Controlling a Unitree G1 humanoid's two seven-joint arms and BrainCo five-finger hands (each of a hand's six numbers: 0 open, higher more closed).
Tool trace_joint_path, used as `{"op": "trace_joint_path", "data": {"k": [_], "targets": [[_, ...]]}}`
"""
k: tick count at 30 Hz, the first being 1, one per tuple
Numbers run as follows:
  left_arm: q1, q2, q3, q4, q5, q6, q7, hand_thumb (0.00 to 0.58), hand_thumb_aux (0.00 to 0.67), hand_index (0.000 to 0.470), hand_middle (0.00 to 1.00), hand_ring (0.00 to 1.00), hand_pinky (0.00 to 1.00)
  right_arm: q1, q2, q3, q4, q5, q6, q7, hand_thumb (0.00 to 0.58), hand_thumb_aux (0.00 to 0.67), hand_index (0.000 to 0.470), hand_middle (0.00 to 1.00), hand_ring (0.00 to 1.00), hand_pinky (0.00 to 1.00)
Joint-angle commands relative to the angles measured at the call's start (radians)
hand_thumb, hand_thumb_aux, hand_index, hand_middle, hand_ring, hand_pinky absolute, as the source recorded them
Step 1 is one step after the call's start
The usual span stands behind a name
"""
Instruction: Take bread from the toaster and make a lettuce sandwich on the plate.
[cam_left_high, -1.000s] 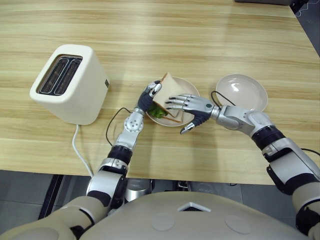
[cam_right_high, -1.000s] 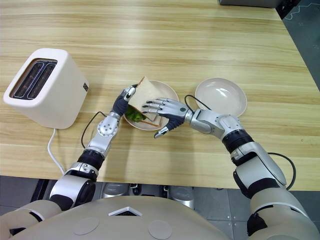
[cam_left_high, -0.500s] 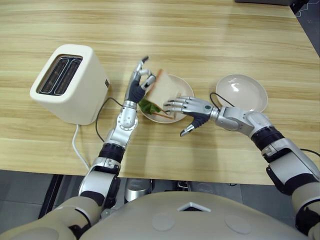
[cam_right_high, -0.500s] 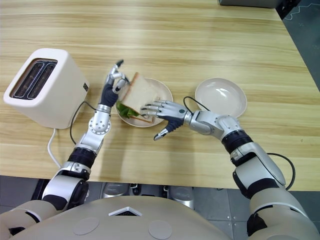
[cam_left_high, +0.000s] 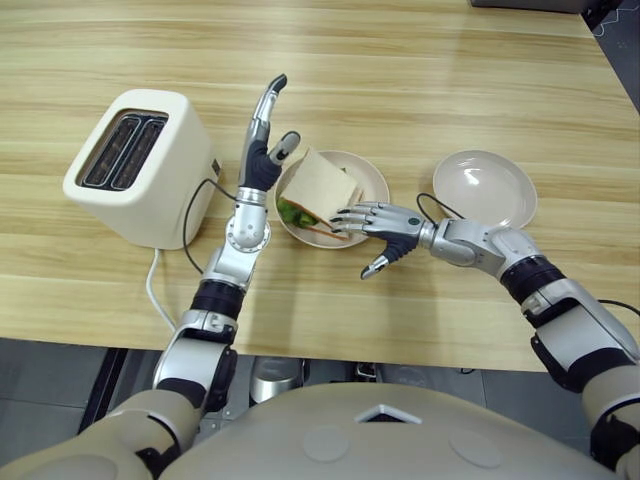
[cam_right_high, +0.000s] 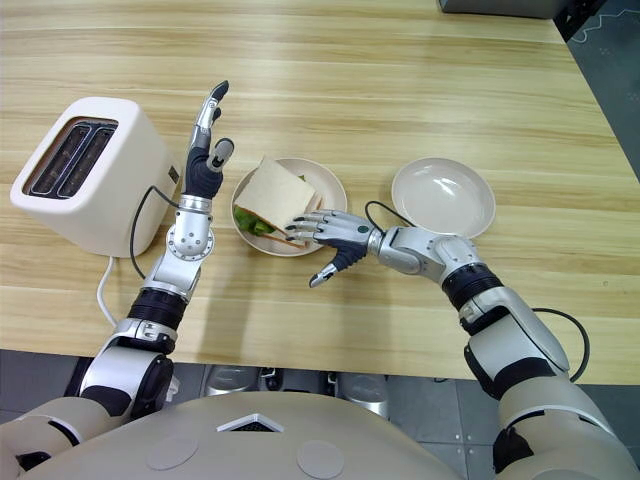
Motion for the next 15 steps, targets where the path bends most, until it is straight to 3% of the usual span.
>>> {"op": "trace_joint_path", "data": {"k": [1, 8, 9, 10, 11, 13, 14, 15], "targets": [[0.033, 0.061, 0.006, -0.062, 0.047, 0.020, -0.015, 0.000, 0.000, 0.000, 0.00, 0.00, 0.00, 0.027, -0.015, 0.003, -0.009, -0.020, -0.004, -0.007, 0.000, 0.000, 0.000, 0.00, 0.00, 0.00], [0.119, 0.162, 0.037, -0.183, 0.033, -0.037, -0.047, 0.000, 0.000, 0.000, 0.00, 0.00, 0.00, 0.053, -0.034, -0.201, -0.167, 0.167, -0.071, -0.139, 0.000, 0.000, 0.000, 0.03, 0.03, 0.03], [0.133, 0.174, 0.043, -0.190, 0.028, -0.057, -0.051, 0.456, 0.360, 0.247, 0.29, 0.29, 0.29, 0.061, -0.036, -0.221, -0.187, 0.211, -0.087, -0.123, 0.291, 0.197, 0.135, 1.00, 1.00, 1.00], [0.142, 0.185, 0.048, -0.192, 0.027, -0.074, -0.052, 0.539, 0.491, 0.337, 0.74, 0.74, 0.74, 0.067, -0.037, -0.235, -0.201, 0.247, -0.100, -0.106, 0.398, 0.294, 0.202, 1.00, 1.00, 1.00], [0.149, 0.196, 0.050, -0.191, 0.025, -0.090, -0.057, 0.580, 0.670, 0.460, 1.00, 1.00, 1.00, 0.073, -0.039, -0.244, -0.212, 0.277, -0.110, -0.086, 0.484, 0.397, 0.272, 1.00, 1.00, 1.00], [0.162, 0.219, 0.045, -0.187, 0.029, -0.113, -0.075, 0.580, 0.670, 0.460, 1.00, 1.00, 1.00, 0.082, -0.043, -0.253, -0.224, 0.318, -0.122, -0.040, 0.570, 0.583, 0.400, 1.00, 1.00, 1.00], [0.168, 0.230, 0.039, -0.187, 0.032, -0.123, -0.089, 0.580, 0.670, 0.460, 1.00, 1.00, 1.00, 0.086, -0.045, -0.254, -0.226, 0.334, -0.124, -0.017, 0.580, 0.670, 0.460, 1.00, 1.00, 1.00], [0.179, 0.249, 0.025, -0.190, 0.032, -0.144, -0.115, 0.580, 0.670, 0.460, 1.00, 1.00, 1.00, 0.092, -0.051, -0.251, -0.226, 0.347, -0.128, 0.014, 0.580, 0.670, 0.460, 1.00, 1.00, 1.00]]}}
